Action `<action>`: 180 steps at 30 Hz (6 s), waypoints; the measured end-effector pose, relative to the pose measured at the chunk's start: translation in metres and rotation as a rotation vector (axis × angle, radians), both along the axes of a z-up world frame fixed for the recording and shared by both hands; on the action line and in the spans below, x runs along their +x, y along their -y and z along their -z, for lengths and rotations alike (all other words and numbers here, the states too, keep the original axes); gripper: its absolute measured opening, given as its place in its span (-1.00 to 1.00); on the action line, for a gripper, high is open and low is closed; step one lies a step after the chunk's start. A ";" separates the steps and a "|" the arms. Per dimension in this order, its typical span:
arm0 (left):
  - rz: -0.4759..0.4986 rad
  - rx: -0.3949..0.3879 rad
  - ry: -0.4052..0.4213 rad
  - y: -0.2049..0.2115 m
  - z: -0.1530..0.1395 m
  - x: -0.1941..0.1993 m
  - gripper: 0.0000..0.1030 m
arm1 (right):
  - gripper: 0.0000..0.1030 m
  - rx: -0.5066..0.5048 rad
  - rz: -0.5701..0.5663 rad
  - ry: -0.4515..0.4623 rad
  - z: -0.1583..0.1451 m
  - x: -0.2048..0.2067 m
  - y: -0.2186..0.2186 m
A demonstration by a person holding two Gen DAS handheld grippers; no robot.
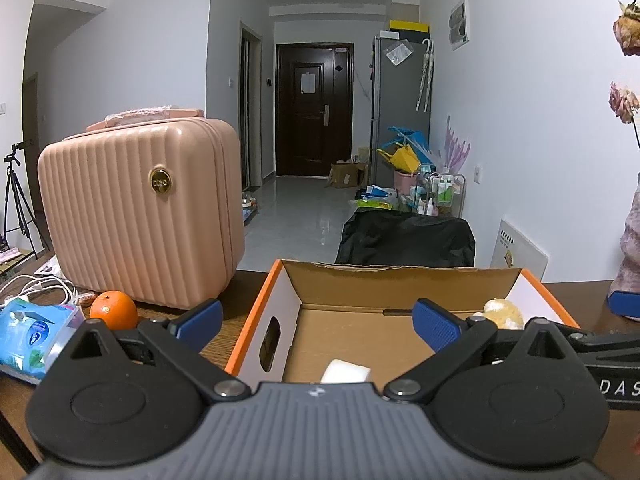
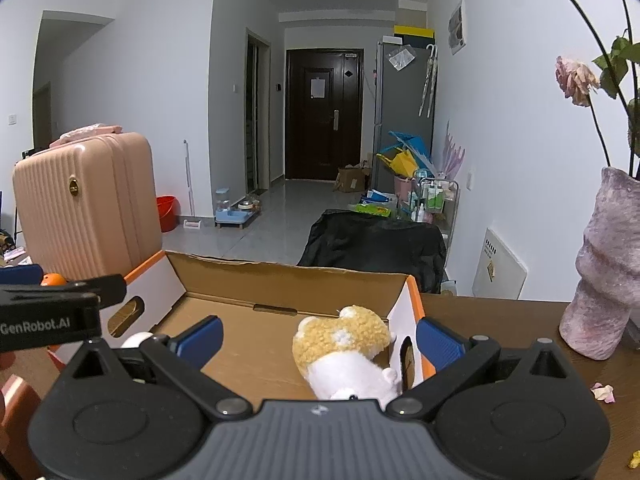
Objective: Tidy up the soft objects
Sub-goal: 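Open both grippers to drop the sponge and plush sheep into the box, then move both tools back toward the remaining soft items on the table, then close the right gripper on the purple drawstring pouch and lift it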
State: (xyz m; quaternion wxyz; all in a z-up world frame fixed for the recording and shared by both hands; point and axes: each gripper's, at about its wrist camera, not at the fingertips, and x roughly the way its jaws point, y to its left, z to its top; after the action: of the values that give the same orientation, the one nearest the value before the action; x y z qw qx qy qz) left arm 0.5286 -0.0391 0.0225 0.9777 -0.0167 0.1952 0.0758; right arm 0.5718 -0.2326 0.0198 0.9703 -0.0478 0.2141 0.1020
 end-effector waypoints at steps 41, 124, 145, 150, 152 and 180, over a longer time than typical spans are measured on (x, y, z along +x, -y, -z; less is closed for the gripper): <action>0.028 0.002 0.034 -0.001 -0.009 -0.129 1.00 | 1.00 0.021 0.028 0.018 -0.003 -0.138 0.019; 0.218 0.067 -0.120 -0.006 0.051 -0.265 1.00 | 1.00 -0.040 -0.002 -0.098 0.075 -0.288 -0.010; 0.201 0.036 -0.129 -0.012 0.053 -0.264 1.00 | 0.58 -0.032 0.009 -0.224 0.099 -0.257 -0.017; 0.195 0.031 -0.129 -0.013 0.054 -0.263 1.00 | 0.33 -0.022 0.019 -0.217 0.097 -0.258 -0.013; 0.193 0.031 -0.128 -0.013 0.055 -0.263 1.00 | 0.14 -0.017 0.020 -0.211 0.097 -0.260 -0.012; 0.240 0.105 -0.151 0.016 0.061 -0.258 1.00 | -0.21 0.134 0.015 -0.008 0.069 -0.290 0.017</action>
State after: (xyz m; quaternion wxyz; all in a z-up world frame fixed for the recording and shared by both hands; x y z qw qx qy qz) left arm 0.2708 -0.0549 -0.0385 0.9618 0.0635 0.2646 -0.0305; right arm 0.2823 -0.2499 -0.0495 0.9712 0.0195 0.2110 0.1089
